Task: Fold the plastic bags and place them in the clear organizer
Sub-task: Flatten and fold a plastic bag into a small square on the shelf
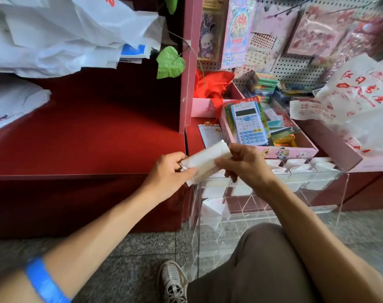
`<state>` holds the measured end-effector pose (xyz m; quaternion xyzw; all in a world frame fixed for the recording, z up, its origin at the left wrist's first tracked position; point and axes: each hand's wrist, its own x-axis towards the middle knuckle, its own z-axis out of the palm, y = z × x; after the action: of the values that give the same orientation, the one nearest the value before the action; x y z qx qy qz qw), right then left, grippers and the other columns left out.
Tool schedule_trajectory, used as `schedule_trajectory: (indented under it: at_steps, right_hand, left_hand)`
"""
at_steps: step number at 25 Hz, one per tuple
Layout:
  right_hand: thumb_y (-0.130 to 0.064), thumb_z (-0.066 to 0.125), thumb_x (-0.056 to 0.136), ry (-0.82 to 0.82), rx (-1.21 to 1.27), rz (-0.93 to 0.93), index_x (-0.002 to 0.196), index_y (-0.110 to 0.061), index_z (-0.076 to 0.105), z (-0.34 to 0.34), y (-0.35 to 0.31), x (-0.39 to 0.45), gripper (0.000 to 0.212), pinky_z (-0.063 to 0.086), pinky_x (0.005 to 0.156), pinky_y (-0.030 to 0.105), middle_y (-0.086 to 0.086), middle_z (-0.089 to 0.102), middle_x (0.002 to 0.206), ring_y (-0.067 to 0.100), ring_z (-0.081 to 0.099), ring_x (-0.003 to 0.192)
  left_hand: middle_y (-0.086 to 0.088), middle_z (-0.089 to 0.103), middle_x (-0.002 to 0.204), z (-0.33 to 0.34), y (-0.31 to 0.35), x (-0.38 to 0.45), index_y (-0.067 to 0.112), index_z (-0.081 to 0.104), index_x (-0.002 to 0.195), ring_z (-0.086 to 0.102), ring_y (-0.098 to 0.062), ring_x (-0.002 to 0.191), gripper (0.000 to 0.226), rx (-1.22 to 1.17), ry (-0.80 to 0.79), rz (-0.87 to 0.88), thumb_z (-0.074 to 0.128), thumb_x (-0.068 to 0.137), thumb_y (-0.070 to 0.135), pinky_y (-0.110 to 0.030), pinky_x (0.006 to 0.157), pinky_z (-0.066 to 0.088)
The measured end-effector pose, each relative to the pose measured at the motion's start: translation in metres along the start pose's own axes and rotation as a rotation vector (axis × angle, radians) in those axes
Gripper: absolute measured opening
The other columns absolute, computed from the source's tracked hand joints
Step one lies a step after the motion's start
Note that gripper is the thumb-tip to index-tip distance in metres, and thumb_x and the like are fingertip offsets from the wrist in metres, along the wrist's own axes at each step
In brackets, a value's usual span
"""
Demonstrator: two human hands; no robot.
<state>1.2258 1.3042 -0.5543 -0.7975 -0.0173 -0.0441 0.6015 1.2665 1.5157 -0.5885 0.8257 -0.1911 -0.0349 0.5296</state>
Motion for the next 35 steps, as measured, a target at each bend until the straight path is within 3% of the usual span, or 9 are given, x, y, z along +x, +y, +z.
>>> schedule_trajectory:
  at_steps: [3, 8, 13, 17, 22, 28, 31, 33, 35]
  right_hand:
    - [0.004, 0.070, 0.085, 0.084, -0.114, 0.036, 0.087, -0.003, 0.069, -0.017, 0.011, -0.016, 0.007, 0.049, 0.045, 0.029, 0.006, 0.065, 0.061, 0.014, 0.059, 0.051]
    - [0.001, 0.068, 0.082, -0.082, -0.565, 0.039, 0.065, -0.026, 0.064, -0.027, 0.027, -0.022, 0.031, 0.058, 0.057, 0.041, 0.001, 0.070, 0.060, 0.023, 0.070, 0.058]
    - [0.000, 0.064, 0.085, -0.221, -0.653, 0.183, 0.080, -0.007, 0.071, -0.024, 0.041, -0.017, 0.011, 0.061, 0.063, 0.041, 0.005, 0.072, 0.066, 0.023, 0.071, 0.063]
    - [-0.008, 0.066, 0.082, -0.268, -0.854, 0.039, 0.073, -0.005, 0.071, -0.015, 0.034, -0.015, 0.011, 0.052, 0.062, 0.036, 0.010, 0.069, 0.069, 0.023, 0.065, 0.065]
    - [-0.005, 0.065, 0.079, -0.363, -0.886, 0.016, 0.065, -0.014, 0.068, -0.010, 0.034, -0.016, 0.017, 0.042, 0.054, 0.023, 0.003, 0.066, 0.064, 0.013, 0.057, 0.057]
    - [-0.004, 0.068, 0.070, -0.149, -0.754, -0.229, 0.064, -0.008, 0.066, -0.008, 0.028, -0.018, 0.008, 0.036, 0.051, 0.028, 0.007, 0.054, 0.055, 0.016, 0.041, 0.056]
    - [-0.004, 0.076, 0.077, -0.172, -0.544, -0.351, 0.078, -0.009, 0.075, 0.000, 0.016, -0.022, 0.006, 0.037, 0.054, 0.014, -0.003, 0.066, 0.065, 0.008, 0.056, 0.060]
    - [-0.011, 0.080, 0.081, -0.177, -0.366, -0.255, 0.081, -0.012, 0.074, 0.002, 0.011, -0.020, 0.006, 0.040, 0.058, 0.014, -0.006, 0.066, 0.069, 0.001, 0.055, 0.060]
    - [-0.019, 0.083, 0.079, -0.176, -0.340, -0.076, 0.081, -0.018, 0.068, 0.000, 0.014, -0.019, 0.015, 0.042, 0.056, 0.021, -0.006, 0.063, 0.068, 0.006, 0.055, 0.061]
  left_hand:
    - [0.002, 0.073, 0.071, 0.014, 0.000, -0.001, 0.018, 0.064, 0.085, 0.059, -0.011, 0.055, 0.020, 0.058, -0.057, -0.069, 0.081, 0.076, 0.017, -0.033, 0.060, 0.048]
    - [0.008, 0.071, 0.073, 0.010, -0.010, 0.000, 0.025, 0.067, 0.081, 0.064, -0.011, 0.060, 0.016, 0.217, -0.169, -0.068, 0.080, 0.075, 0.017, -0.039, 0.068, 0.055]
    - [0.006, 0.071, 0.080, 0.008, -0.011, -0.006, 0.025, 0.069, 0.081, 0.069, -0.014, 0.072, 0.011, 0.277, -0.251, -0.052, 0.077, 0.078, 0.019, -0.041, 0.074, 0.058]
    - [0.007, 0.071, 0.081, 0.005, -0.011, -0.005, 0.026, 0.069, 0.083, 0.069, -0.013, 0.074, 0.011, 0.270, -0.257, -0.057, 0.077, 0.079, 0.020, -0.042, 0.076, 0.058]
    - [0.007, 0.071, 0.082, 0.004, -0.010, -0.006, 0.026, 0.069, 0.085, 0.069, -0.012, 0.075, 0.009, 0.277, -0.255, -0.053, 0.076, 0.080, 0.020, -0.041, 0.076, 0.058]
    - [0.021, 0.064, 0.102, 0.008, -0.005, -0.013, 0.034, 0.064, 0.113, 0.063, -0.001, 0.086, 0.045, 0.306, -0.207, 0.141, 0.082, 0.072, 0.033, -0.026, 0.082, 0.052]
    - [0.015, 0.068, 0.085, 0.013, 0.000, -0.009, 0.026, 0.074, 0.090, 0.061, -0.004, 0.078, 0.017, 0.229, -0.197, 0.214, 0.081, 0.075, 0.028, -0.028, 0.072, 0.049]
    - [0.007, 0.061, 0.064, 0.017, 0.003, -0.007, 0.019, 0.070, 0.072, 0.052, -0.003, 0.061, 0.013, 0.107, -0.140, 0.169, 0.080, 0.079, 0.021, -0.028, 0.058, 0.041]
    - [0.002, 0.062, 0.062, 0.018, 0.007, -0.006, 0.014, 0.069, 0.075, 0.054, -0.004, 0.058, 0.011, -0.061, -0.035, 0.038, 0.078, 0.081, 0.012, -0.024, 0.054, 0.041]
